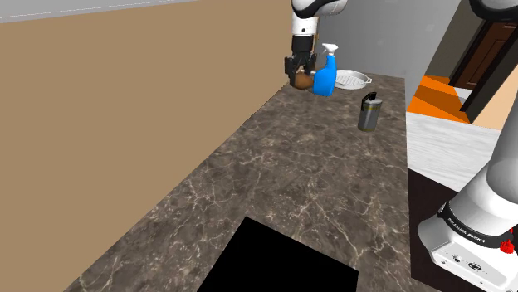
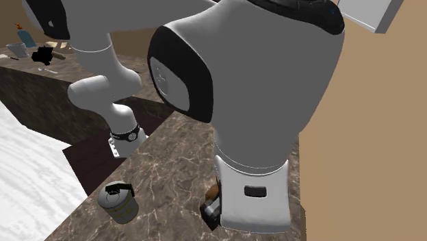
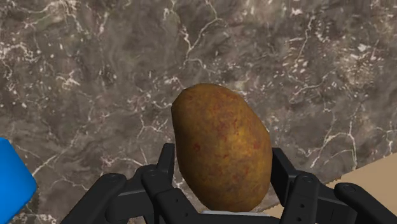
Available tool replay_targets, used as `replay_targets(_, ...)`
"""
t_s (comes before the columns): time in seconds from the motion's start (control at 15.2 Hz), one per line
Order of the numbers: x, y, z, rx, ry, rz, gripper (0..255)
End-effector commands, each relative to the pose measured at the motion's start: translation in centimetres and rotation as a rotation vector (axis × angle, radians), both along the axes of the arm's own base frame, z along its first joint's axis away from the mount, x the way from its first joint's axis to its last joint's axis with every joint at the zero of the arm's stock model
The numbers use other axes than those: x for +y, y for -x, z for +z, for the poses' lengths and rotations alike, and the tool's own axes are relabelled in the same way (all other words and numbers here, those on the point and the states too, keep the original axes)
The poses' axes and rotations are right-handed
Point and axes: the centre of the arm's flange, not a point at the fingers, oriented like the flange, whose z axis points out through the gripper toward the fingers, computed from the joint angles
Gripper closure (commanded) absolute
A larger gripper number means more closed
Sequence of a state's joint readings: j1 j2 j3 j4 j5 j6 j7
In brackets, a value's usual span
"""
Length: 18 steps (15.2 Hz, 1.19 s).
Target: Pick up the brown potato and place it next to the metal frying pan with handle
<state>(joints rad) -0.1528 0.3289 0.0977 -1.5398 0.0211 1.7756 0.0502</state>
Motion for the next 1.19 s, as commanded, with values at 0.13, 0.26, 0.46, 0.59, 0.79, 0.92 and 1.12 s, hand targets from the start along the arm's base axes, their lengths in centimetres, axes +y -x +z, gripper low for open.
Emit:
replay_targets(0.13, -5.1, 1.2, 0.1, 0.000, 0.000, 0.001, 255)
replay_targets(0.26, -7.7, 1.7, 0.1, 0.000, 0.000, 0.001, 255)
replay_targets(0.46, -11.5, 2.5, 0.1, 0.000, 0.000, 0.001, 255)
replay_targets(0.59, -14.1, 3.1, 0.1, 0.000, 0.000, 0.001, 255)
replay_targets(0.79, -18.0, 3.9, 0.1, 0.000, 0.000, 0.001, 255)
replay_targets(0.92, -20.6, 4.5, 0.1, 0.000, 0.000, 0.001, 255)
replay_targets(1.12, -24.5, 5.3, 0.1, 0.000, 0.000, 0.001, 255)
